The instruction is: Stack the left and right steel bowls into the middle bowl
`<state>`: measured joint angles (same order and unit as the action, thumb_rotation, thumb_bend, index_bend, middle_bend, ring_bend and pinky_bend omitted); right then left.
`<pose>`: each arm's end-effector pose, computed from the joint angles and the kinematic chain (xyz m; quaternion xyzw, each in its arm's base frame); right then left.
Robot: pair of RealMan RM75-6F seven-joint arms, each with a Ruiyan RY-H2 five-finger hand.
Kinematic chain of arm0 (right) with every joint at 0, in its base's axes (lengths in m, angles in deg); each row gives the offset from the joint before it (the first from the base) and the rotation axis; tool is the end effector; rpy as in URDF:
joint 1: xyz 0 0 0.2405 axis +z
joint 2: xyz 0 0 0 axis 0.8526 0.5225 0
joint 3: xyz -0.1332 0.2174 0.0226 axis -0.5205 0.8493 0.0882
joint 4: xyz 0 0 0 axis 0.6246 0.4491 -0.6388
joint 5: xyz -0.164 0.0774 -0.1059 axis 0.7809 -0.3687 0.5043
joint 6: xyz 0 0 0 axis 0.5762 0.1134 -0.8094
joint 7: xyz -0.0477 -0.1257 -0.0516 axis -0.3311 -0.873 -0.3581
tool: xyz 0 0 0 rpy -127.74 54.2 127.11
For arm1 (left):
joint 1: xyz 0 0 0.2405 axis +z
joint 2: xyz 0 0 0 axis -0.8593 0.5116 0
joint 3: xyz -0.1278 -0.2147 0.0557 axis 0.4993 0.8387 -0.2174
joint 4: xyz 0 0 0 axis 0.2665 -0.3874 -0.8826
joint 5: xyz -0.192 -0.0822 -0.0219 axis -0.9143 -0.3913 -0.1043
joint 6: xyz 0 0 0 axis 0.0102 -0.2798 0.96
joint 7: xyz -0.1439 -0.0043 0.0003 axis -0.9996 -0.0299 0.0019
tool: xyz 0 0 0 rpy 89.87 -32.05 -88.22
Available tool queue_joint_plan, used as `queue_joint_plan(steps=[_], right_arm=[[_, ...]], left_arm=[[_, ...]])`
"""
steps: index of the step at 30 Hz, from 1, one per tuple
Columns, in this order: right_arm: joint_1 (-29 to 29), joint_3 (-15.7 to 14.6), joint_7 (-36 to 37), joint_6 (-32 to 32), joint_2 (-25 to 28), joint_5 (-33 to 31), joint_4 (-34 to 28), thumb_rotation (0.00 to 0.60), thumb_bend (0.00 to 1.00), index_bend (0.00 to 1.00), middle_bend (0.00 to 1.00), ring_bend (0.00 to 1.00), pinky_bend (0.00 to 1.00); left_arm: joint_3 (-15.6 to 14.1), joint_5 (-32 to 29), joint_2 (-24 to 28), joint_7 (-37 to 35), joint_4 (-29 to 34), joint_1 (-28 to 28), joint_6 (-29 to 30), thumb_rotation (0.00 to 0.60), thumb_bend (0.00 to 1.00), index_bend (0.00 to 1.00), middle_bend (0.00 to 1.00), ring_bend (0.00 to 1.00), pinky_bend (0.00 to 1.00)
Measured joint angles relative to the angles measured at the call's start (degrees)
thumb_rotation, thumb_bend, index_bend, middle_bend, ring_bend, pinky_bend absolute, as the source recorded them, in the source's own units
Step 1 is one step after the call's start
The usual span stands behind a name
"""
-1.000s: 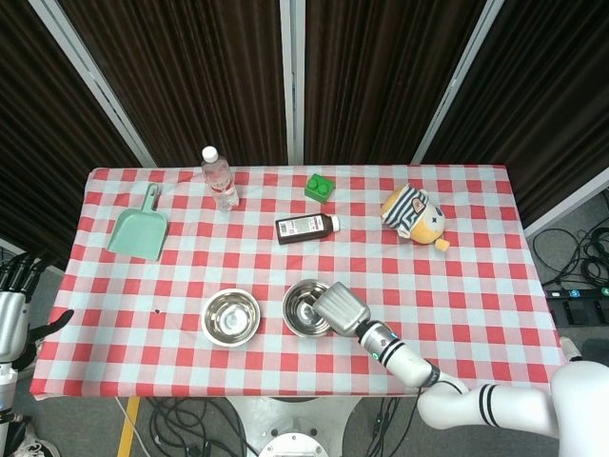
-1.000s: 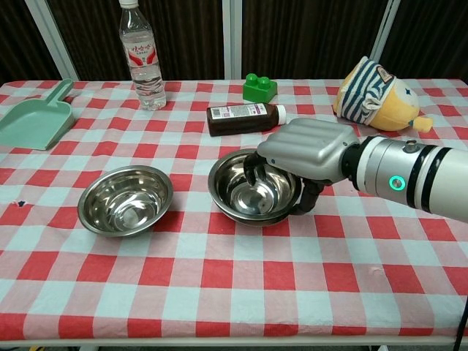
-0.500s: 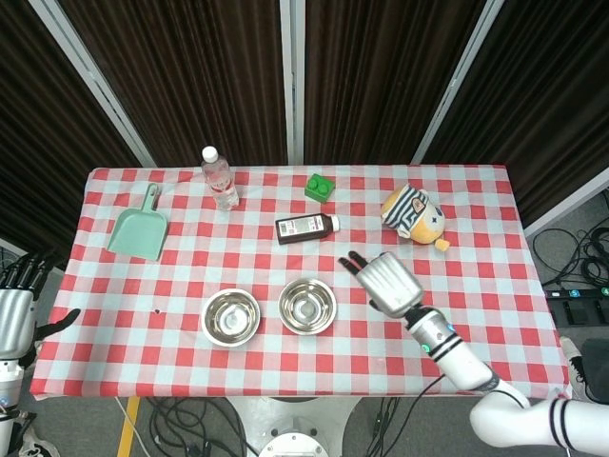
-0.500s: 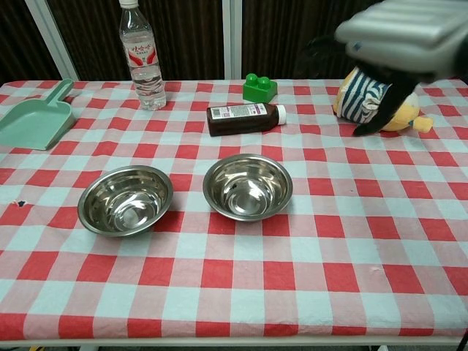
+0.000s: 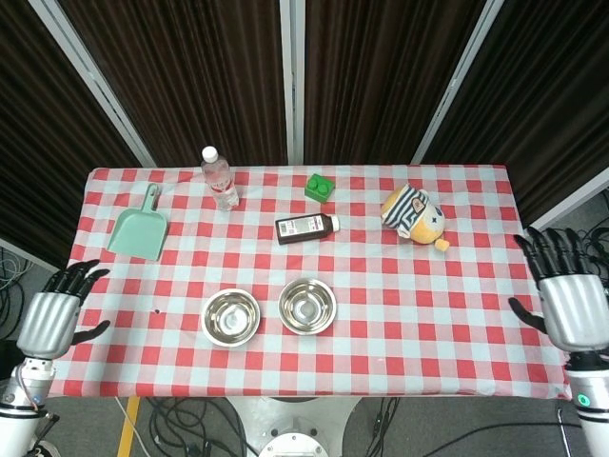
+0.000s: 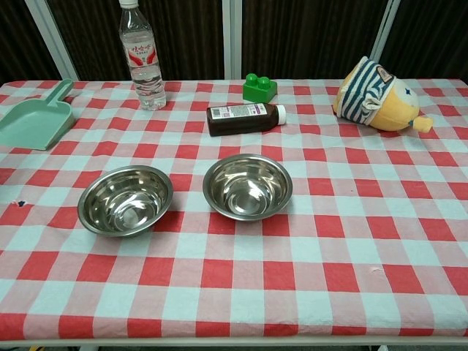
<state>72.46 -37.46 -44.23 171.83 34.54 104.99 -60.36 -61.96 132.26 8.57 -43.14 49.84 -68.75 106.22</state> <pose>-0.2432 -0.2167 0.2165 0.6326 -0.2703 0.3813 0.6175 -0.2876 0.2042 0.1295 -0.6407 -0.3396 -0.4044 0.5574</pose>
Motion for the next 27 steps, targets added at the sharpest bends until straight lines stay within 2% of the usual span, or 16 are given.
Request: queue_joint_plan(steps=[6, 12, 17, 19, 22, 27], right_arm=[[-2.45, -0.57, 5.47, 0.64, 1.12, -0.30, 3.06, 0.600, 0.22, 0.03, 0.01, 0.00, 0.00], [-2.08, 1.15, 8.96, -1.15, 0.72, -0.58, 5.57, 0.600, 0.16, 0.03, 0.01, 0.00, 0.00], [-1.13, 2.24, 10.14, -3.43, -0.56, -0.84, 7.13, 0.600, 0.15, 0.03, 0.00, 0.00, 0.00], [-0.95, 2.62, 10.81, -4.12, -0.85, -1.14, 7.72, 0.600, 0.15, 0.03, 0.00, 0.00, 0.00], [-1.00, 3.22, 11.42, -4.44, -0.76, -1.86, 8.17, 0.600, 0.15, 0.03, 0.00, 0.00, 0.00], [-1.44, 4.10, 12.20, -4.66, -0.23, -3.19, 8.54, 0.600, 0.15, 0.03, 0.00, 0.00, 0.00]], left_arm=[[-3.08, 2.30, -0.11, 5.16, 3.84, -0.33, -2.57, 0.600, 0.12, 0.27, 0.25, 0.17, 0.26], [-5.21, 2.88, -0.50, 10.46, 9.15, -0.18, -4.59, 0.600, 0.12, 0.27, 0.25, 0.18, 0.25], [-6.08, 4.88, -3.78, 12.89, 9.81, -0.43, -5.31, 0.600, 0.13, 0.27, 0.25, 0.18, 0.27], [-6.24, 5.66, -4.85, 14.01, 9.48, -1.14, -6.56, 0.600, 0.13, 0.27, 0.26, 0.21, 0.34], [-6.36, 7.76, -6.90, 16.36, 7.99, -3.13, -9.10, 0.600, 0.15, 0.27, 0.29, 0.32, 0.48], [-6.22, 10.16, -10.45, 17.89, 4.47, -7.37, -14.53, 0.600, 0.17, 0.28, 0.32, 0.45, 0.61]])
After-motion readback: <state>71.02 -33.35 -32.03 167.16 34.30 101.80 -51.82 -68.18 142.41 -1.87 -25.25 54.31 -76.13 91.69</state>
